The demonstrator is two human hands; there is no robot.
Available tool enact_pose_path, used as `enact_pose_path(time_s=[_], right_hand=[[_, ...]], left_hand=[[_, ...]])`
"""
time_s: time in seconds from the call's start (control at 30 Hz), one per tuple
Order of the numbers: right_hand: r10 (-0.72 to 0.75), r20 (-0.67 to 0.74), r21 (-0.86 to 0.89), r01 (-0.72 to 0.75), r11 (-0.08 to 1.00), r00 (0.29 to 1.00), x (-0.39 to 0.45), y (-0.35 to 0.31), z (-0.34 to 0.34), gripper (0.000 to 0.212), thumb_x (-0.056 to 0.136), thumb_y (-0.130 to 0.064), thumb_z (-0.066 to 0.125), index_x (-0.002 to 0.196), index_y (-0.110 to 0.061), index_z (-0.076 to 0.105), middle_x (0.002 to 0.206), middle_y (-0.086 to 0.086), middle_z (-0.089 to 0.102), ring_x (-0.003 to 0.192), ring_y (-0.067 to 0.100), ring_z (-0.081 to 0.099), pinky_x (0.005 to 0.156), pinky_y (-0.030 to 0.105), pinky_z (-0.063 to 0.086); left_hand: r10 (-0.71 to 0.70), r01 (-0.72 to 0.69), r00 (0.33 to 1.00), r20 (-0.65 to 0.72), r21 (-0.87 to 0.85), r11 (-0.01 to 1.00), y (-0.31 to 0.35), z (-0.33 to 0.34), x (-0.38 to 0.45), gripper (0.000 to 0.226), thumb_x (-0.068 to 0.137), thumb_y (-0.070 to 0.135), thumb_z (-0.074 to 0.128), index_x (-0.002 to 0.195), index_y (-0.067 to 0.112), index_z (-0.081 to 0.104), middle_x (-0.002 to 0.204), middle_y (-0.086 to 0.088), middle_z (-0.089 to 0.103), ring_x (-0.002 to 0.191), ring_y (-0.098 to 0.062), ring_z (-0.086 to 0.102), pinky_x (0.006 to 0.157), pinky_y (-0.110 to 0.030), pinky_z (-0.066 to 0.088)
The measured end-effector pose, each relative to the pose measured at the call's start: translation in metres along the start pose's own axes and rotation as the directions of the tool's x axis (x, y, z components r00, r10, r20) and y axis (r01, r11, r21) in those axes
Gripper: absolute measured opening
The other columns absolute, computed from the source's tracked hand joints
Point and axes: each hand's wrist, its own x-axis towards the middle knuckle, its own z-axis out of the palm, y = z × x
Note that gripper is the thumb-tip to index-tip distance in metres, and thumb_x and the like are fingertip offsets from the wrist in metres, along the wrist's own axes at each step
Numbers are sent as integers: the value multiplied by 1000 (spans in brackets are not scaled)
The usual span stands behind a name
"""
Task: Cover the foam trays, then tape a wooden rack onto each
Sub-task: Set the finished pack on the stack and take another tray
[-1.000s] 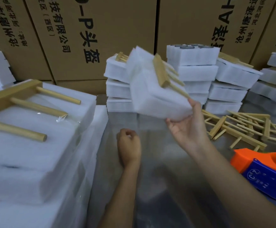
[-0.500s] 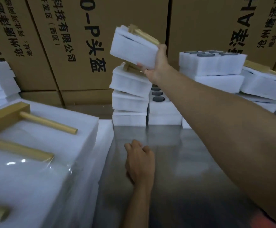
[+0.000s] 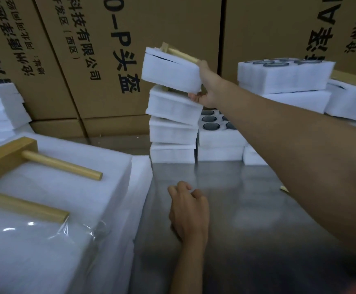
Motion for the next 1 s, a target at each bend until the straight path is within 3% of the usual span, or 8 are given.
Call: enact_pose_path(time_s=[0.17, 0.3, 0.43, 0.67, 0.77, 0.87, 1.0], right_hand=[[-72, -51, 45, 74, 996, 996, 6, 0, 6, 46, 95, -49, 55, 122, -12, 54, 119, 8, 55, 87, 21, 59, 59, 24, 53], [5, -18, -61, -6, 998, 1000, 3, -7, 13, 47, 94, -55, 52, 117, -14, 54, 104, 5, 53, 82, 18, 58, 63, 24, 56], [60, -73, -228, -75, 971, 996, -2, -12, 12, 57, 91, -65, 43, 119, -16, 50, 102, 5, 52, 78, 19, 56, 55, 23, 53], [20, -53, -289, -34, 957, 998, -5, -11, 2, 55, 93, -68, 33, 101, -16, 49, 89, 4, 52, 68, 16, 54, 61, 23, 51], [19, -18, -288, -24, 957, 1000, -6, -12, -4, 54, 93, -67, 35, 100, -16, 50, 91, 5, 52, 65, 18, 54, 58, 23, 50], [18, -3, -282, -18, 959, 1000, -5, -13, -8, 53, 94, -65, 33, 101, -16, 51, 94, 5, 51, 67, 19, 52, 61, 24, 48], [-59, -105, -276, 28, 961, 993, 2, -11, -16, 56, 98, -60, 26, 108, -14, 56, 100, 4, 52, 73, 15, 46, 57, 22, 41]], left_hand=[[3, -3, 1000, 1, -16, 1000, 0, 0, 1, 2, 97, 26, 50, 99, 27, 51, 111, 9, 44, 76, -14, 54, 72, -31, 50], [4, -4, 1000, 5, -19, 1000, 0, 1, 2, 2, 97, 26, 49, 97, 27, 49, 110, 10, 42, 68, -6, 46, 69, -28, 46], [7, -7, 1000, 12, -9, 1000, -2, 1, 2, 4, 97, 26, 49, 100, 27, 50, 109, 12, 39, 65, -4, 44, 66, -23, 39], [21, -21, 1000, 3, -7, 1000, -3, 2, 2, 7, 97, 25, 50, 103, 25, 53, 109, 12, 40, 63, -4, 40, 64, -22, 36], [29, -29, 1000, 2, -5, 1000, -3, 2, 2, 7, 97, 25, 50, 103, 24, 54, 107, 12, 38, 60, 0, 39, 54, -15, 27], [39, -39, 999, 2, -9, 999, -3, 2, 1, 6, 97, 25, 51, 102, 24, 54, 108, 11, 40, 61, -1, 40, 56, -18, 31], [25, -25, 1000, 18, 13, 1000, -2, 1, 2, 4, 98, 26, 49, 102, 25, 51, 107, 12, 36, 61, -1, 39, 53, -17, 28]])
